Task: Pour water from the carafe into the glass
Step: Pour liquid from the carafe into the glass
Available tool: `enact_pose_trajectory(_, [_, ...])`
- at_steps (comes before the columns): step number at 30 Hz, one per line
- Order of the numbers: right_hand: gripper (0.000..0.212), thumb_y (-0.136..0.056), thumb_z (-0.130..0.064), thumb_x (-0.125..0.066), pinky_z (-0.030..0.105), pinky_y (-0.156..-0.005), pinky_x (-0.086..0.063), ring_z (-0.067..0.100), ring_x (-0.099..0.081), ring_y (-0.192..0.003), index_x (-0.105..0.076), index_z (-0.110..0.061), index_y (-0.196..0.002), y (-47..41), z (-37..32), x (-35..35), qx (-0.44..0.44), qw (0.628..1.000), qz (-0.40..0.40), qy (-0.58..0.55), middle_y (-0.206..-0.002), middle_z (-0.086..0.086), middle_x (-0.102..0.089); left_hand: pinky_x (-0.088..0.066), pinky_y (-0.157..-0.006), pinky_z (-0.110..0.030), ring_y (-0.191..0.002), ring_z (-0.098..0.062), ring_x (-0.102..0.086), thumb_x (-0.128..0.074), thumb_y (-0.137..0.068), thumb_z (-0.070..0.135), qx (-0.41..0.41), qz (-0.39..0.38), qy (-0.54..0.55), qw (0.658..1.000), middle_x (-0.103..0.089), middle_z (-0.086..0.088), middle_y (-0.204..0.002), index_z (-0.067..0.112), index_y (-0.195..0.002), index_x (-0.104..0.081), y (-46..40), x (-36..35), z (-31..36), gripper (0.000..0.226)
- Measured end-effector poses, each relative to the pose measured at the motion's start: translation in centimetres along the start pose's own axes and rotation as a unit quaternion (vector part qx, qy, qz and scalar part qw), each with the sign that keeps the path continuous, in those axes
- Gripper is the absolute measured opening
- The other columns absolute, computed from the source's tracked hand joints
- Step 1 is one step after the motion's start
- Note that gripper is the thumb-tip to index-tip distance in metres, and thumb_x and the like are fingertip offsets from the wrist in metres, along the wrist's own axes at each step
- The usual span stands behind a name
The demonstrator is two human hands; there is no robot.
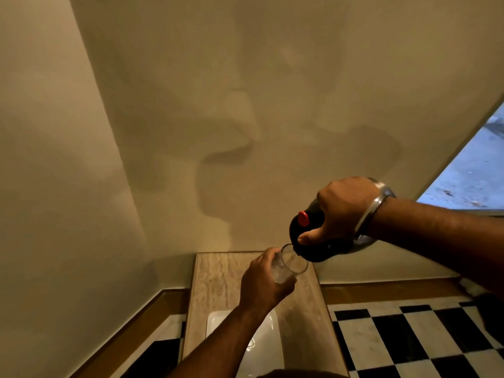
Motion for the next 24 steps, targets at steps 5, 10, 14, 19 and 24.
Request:
enact_pose_trajectory(5, [0.079,-0.058,-0.091,-0.05,0.03,-0.06,-0.057,0.015,-0.064,-0.059,-0.07,-0.02,-0.087,0.6,0.6,1.1,0.013,1.0,0.01,0.004,-0.065,-0.003,-0.068,-0.054,-0.082,-0.024,-0.102,-0.006,-0.058,-0.076,-0.063,0.061,0.009,0.0,0.001,1.0,-0.063,0.015,-0.118,0.039,-0.127,-0.046,0.2,-0.5,0.5,0.075])
enact_pose_trajectory(10, [0.079,-0.058,-0.09,-0.051,0.028,-0.058,-0.054,0.016,-0.064,-0.06,-0.07,-0.02,-0.087,1.0,1.3,2.1,0.015,1.0,0.021,0.016,-0.067,-0.003,-0.069,-0.056,-0.081,-0.029,-0.1,-0.008,-0.059,-0.076,-0.06,0.06,0.01,0.013,-0.003,1.0,-0.064,0.015,-0.116,0.039,-0.125,-0.047,0.5,-0.5,1.0,0.074])
enact_pose_trajectory(14, [0.078,-0.057,-0.09,-0.051,0.027,-0.056,-0.053,0.015,-0.063,-0.057,-0.069,-0.019,-0.085,1.3,1.5,2.7,0.017,0.999,0.034,0.021,-0.063,-0.003,-0.066,-0.057,-0.077,-0.027,-0.097,-0.006,-0.059,-0.076,-0.06,0.065,0.003,0.018,-0.007,1.0,-0.064,0.017,-0.112,0.04,-0.121,-0.047,0.6,-0.3,1.5,0.071])
enact_pose_trajectory(19, [0.077,-0.056,-0.09,-0.051,0.026,-0.051,-0.05,0.014,-0.059,-0.052,-0.067,-0.019,-0.079,1.6,1.3,3.1,0.018,0.999,0.042,0.022,-0.057,-0.004,-0.062,-0.052,-0.074,-0.019,-0.094,-0.002,-0.058,-0.076,-0.059,0.067,0.003,0.024,-0.008,1.0,-0.063,0.019,-0.109,0.042,-0.118,-0.046,0.9,0.0,2.0,0.071])
enact_pose_trajectory(24, [0.076,-0.056,-0.09,-0.053,0.026,-0.052,-0.051,0.013,-0.059,-0.051,-0.068,-0.019,-0.077,1.7,0.9,2.9,0.024,0.998,0.043,0.028,-0.056,-0.004,-0.063,-0.053,-0.074,-0.021,-0.092,-0.002,-0.058,-0.077,-0.06,0.064,0.003,0.032,-0.005,0.999,-0.061,0.021,-0.106,0.045,-0.115,-0.045,0.8,0.5,2.2,0.068])
Point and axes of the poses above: each hand's wrist, its own y-axis away from the middle knuckle, its own x-axis out of the back of the hand, z = x × y, the point moved 10 cm from there along -y, towards the middle knuckle
